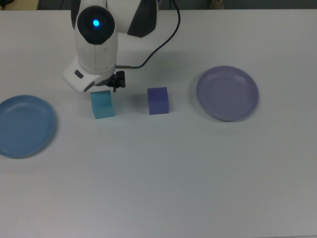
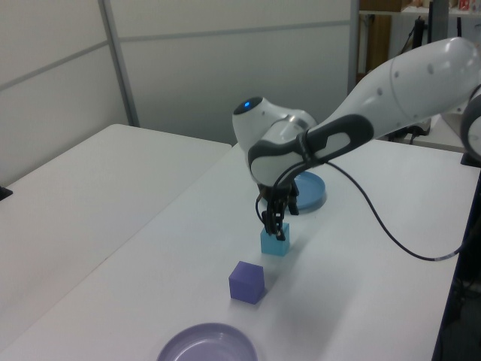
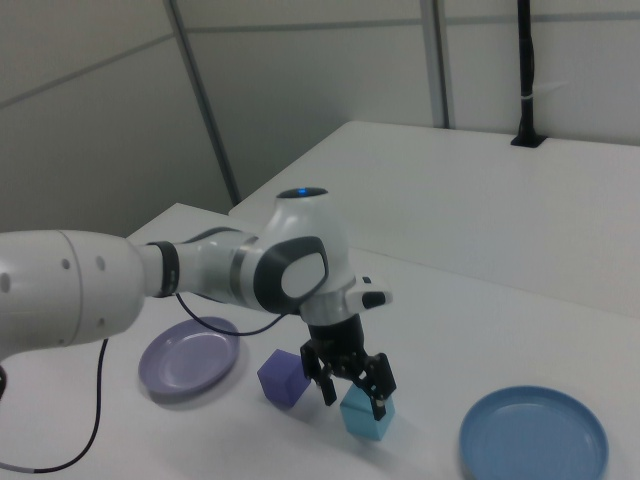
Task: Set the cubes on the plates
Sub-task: 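Lower the gripper onto the cyan cube and close on it, then carry the cyan cube to the light blue plate and release it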
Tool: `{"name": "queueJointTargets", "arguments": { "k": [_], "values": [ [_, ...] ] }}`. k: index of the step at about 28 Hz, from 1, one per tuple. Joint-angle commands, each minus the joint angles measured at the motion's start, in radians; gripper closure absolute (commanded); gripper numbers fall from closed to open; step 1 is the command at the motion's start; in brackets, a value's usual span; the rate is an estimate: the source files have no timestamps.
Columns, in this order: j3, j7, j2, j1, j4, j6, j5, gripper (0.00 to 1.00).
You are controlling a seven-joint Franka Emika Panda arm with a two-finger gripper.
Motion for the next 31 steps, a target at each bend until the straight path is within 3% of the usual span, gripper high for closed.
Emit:
{"name": "queueJointTargets", "arguments": {
  "k": [1,3,7,9,10,13,14,16,19,26,31],
  "values": [
    [-0.006,-0.008,0.027,0.001,0.004,0.032,-0.047,0.0],
    [-0.006,-0.008,0.041,0.001,0.006,0.041,-0.053,0.0],
    [-0.004,-0.005,0.056,-0.001,0.009,0.075,-0.055,0.13],
    [-0.004,-0.005,0.056,-0.002,0.009,0.078,-0.055,0.28],
    [-0.004,-0.007,0.056,-0.005,0.012,0.078,-0.053,0.43],
    [-0.004,-0.007,0.061,-0.005,0.027,0.078,-0.052,0.61],
    [-0.004,-0.007,0.069,-0.007,0.03,0.08,-0.05,0.73],
    [-0.004,-0.007,0.069,-0.01,0.039,0.08,-0.049,0.83],
    [-0.006,-0.005,0.055,-0.014,0.052,0.074,-0.042,0.84],
    [-0.016,-0.025,0.007,-0.128,0.119,0.057,-0.033,0.82],
    [-0.085,-0.065,0.061,-0.142,0.167,0.112,-0.033,0.8]
  ]
}}
